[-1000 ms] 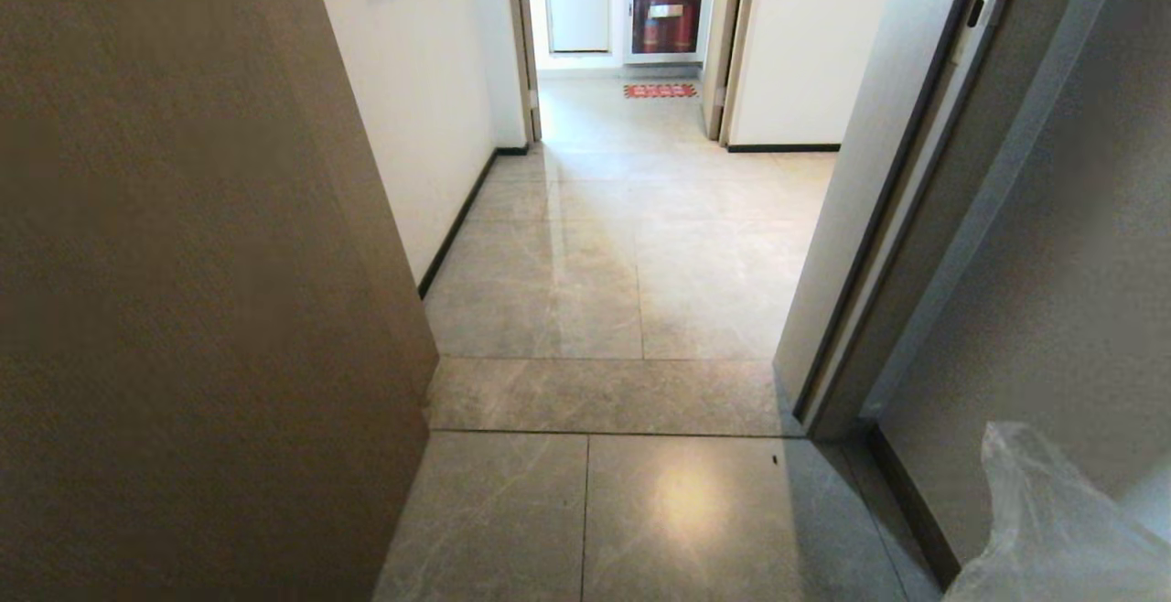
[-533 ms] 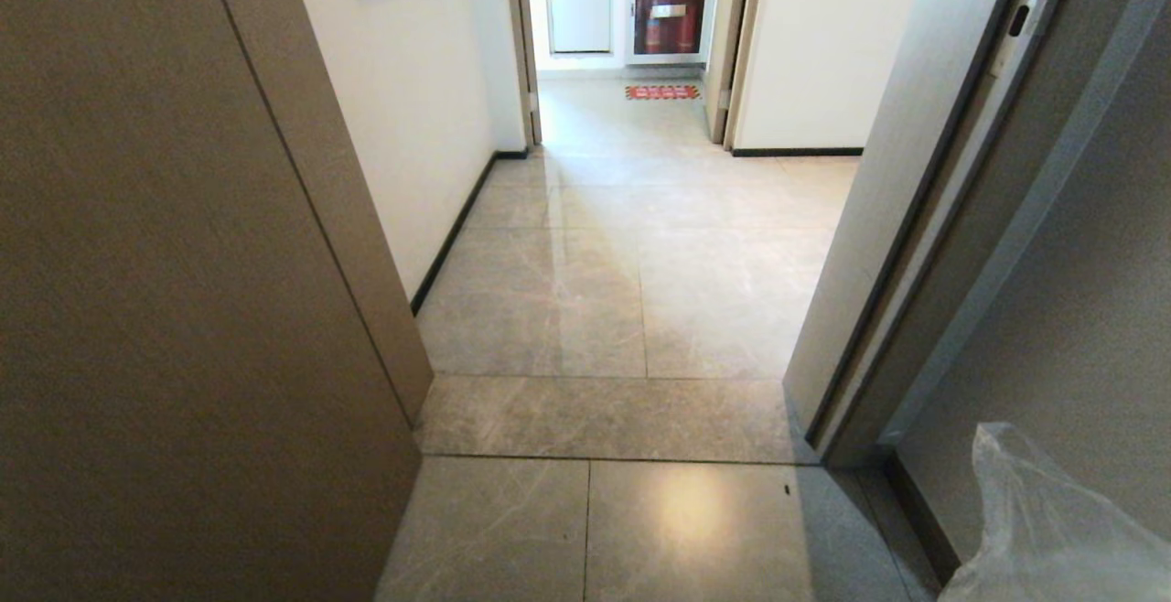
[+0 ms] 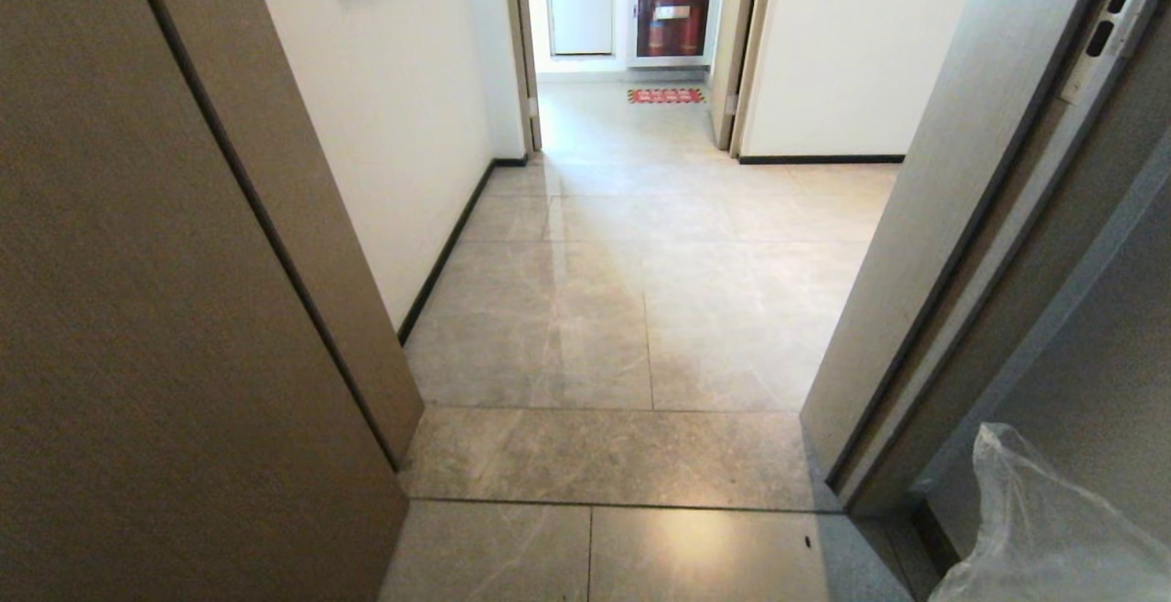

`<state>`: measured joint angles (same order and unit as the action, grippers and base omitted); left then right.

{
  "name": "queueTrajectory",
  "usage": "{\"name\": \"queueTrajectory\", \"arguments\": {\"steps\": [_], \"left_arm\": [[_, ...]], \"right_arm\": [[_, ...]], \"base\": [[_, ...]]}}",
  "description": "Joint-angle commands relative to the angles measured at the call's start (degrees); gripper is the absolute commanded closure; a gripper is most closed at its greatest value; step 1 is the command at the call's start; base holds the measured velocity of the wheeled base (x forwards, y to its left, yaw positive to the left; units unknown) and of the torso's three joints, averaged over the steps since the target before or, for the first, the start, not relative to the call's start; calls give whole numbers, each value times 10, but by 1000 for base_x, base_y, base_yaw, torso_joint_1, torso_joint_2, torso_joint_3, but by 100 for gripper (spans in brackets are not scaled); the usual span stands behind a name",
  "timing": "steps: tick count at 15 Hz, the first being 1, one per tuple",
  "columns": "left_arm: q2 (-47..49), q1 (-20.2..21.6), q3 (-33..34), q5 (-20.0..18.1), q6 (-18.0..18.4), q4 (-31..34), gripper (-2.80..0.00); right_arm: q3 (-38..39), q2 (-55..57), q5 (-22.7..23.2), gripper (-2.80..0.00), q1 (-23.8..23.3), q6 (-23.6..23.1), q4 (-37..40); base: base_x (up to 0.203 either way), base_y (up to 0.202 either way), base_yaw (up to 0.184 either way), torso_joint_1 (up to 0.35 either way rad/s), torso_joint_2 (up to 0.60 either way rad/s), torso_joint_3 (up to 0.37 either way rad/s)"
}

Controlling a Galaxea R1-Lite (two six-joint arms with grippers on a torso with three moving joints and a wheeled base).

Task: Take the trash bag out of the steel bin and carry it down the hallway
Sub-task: Put the trash bag at the door

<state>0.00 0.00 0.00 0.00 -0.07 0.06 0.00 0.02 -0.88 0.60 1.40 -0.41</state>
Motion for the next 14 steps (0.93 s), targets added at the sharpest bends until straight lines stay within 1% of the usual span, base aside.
{"name": "queueTrajectory", "arguments": {"steps": [1, 14], "left_arm": [[0, 0, 0, 0, 1, 0, 0], [0, 0, 0, 0, 0, 0, 0]], "right_arm": [[0, 1, 0, 0, 0, 0, 0], [1, 1, 0, 0, 0, 0, 0]], "base": [[195, 0, 1, -1, 7, 2], [192, 0, 0, 4, 1, 2]]}}
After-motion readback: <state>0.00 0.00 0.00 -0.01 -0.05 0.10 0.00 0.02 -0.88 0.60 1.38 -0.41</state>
